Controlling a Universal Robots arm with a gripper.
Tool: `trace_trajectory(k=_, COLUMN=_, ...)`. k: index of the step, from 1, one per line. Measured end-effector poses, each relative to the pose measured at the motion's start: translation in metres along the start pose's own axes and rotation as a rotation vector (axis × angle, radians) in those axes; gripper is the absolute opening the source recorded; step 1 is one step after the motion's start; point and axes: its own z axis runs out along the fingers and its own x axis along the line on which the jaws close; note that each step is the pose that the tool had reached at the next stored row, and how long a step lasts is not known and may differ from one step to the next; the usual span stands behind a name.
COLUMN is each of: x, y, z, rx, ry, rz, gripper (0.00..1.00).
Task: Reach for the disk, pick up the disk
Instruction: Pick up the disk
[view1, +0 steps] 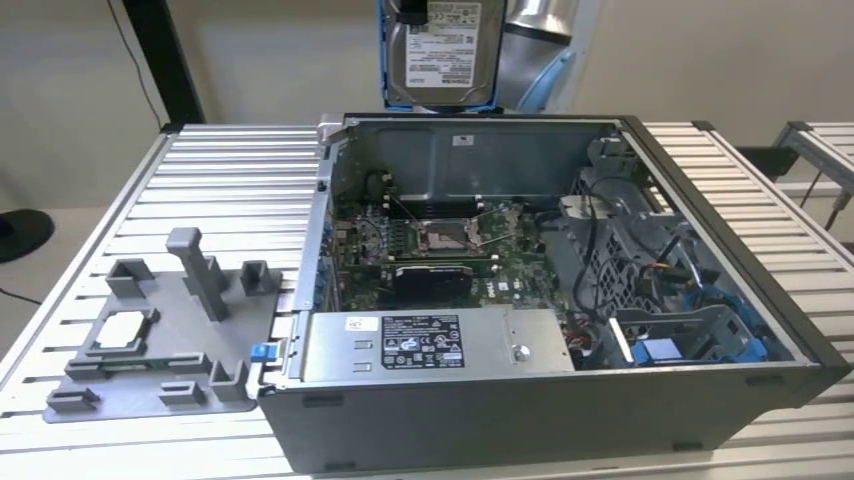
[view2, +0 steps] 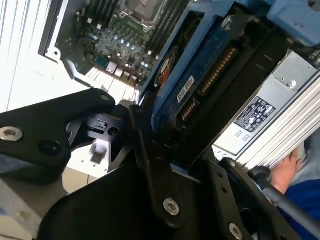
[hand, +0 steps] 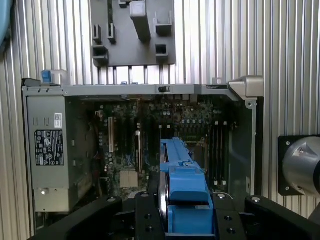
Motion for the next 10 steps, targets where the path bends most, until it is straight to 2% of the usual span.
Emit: trace_trajectory(k=10, x=-0.0014, y=-0.0322, z=-0.0002, rx=0.0, ry=-0.0001, rz=0.0, gripper=0.0)
